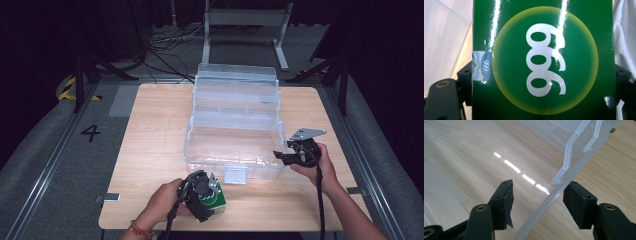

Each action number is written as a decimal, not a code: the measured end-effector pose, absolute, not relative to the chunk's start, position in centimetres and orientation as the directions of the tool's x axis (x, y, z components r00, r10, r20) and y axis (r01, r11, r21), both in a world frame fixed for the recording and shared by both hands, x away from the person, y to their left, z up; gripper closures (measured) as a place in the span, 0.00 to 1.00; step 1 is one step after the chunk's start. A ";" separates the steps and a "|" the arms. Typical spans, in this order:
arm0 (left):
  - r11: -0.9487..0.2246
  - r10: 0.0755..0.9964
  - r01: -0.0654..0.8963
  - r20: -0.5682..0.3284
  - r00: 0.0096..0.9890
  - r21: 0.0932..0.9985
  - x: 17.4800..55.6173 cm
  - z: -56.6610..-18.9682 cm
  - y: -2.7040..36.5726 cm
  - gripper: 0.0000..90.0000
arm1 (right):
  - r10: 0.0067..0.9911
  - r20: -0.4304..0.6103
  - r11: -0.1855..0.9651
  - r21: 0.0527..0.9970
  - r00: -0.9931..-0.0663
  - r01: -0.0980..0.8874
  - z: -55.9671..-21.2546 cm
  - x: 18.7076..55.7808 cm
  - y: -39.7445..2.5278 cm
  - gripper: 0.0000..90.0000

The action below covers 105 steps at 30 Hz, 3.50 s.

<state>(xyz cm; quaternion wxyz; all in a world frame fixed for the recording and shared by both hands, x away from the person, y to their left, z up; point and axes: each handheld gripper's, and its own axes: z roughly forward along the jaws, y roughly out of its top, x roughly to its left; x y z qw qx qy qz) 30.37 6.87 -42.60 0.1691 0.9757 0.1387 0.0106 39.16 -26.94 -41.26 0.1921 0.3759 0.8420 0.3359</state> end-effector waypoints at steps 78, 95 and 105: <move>-0.907 0.117 0.091 0.039 0.992 0.412 29.0 -35.5 7.3 0.18 | 0.756 0.005 0.429 0.751 -0.654 0.502 -48.7 34.4 -38.6 0.32; -0.897 0.081 0.027 0.105 0.991 0.442 30.6 -30.7 7.7 0.18 | 0.758 0.005 0.428 0.751 -0.653 0.503 -48.7 34.3 -38.6 0.32; -0.900 0.072 0.004 0.139 0.988 0.436 33.9 -29.0 7.7 0.18 | 0.758 0.006 0.427 0.751 -0.653 0.503 -48.7 34.3 -38.6 0.32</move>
